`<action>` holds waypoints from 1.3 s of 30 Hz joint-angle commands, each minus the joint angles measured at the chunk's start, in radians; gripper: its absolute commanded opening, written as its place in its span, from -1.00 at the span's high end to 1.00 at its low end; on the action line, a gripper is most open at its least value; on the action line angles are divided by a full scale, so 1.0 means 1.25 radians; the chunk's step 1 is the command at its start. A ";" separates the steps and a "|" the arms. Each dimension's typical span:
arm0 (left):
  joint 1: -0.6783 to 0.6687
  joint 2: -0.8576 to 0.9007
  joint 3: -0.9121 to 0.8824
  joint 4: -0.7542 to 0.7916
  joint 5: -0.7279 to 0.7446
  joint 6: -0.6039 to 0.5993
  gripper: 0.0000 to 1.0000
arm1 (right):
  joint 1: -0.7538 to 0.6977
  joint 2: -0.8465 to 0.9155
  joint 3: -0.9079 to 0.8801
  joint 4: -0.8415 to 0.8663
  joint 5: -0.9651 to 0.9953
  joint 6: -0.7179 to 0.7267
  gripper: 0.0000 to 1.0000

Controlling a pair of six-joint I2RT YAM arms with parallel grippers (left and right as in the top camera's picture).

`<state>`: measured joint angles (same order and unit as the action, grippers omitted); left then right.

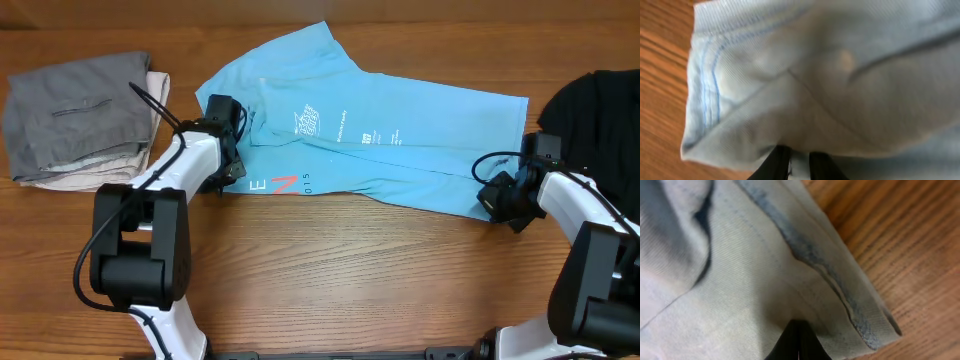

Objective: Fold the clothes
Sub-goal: 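Release the hem, raise the left gripper and move the right gripper inward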

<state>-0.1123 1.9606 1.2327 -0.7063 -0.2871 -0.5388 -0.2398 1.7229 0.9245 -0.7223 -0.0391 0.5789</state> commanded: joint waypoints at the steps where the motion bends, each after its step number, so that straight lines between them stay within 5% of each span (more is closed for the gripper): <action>1: 0.042 0.011 -0.028 0.000 -0.012 0.034 0.67 | -0.048 0.060 -0.043 -0.053 0.136 0.050 0.92; 10: 0.095 0.011 -0.028 -0.003 0.022 0.053 0.91 | -0.145 0.060 -0.043 -0.083 0.136 0.047 0.92; 27: 0.094 -0.077 0.163 -0.271 0.067 0.047 0.92 | -0.145 0.042 0.134 -0.313 0.117 0.034 0.92; 33: 0.094 -0.149 0.244 -0.318 0.126 0.041 0.92 | -0.139 0.009 0.253 -0.404 0.002 -0.058 0.92; 39: 0.095 -0.161 0.246 -0.316 0.126 -0.013 0.56 | -0.097 0.007 0.266 -0.450 -0.016 -0.085 0.92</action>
<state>-0.0040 1.7664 1.5280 -1.0977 -0.1490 -0.5079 -0.3923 1.7515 1.2484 -1.2774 -0.0238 0.5140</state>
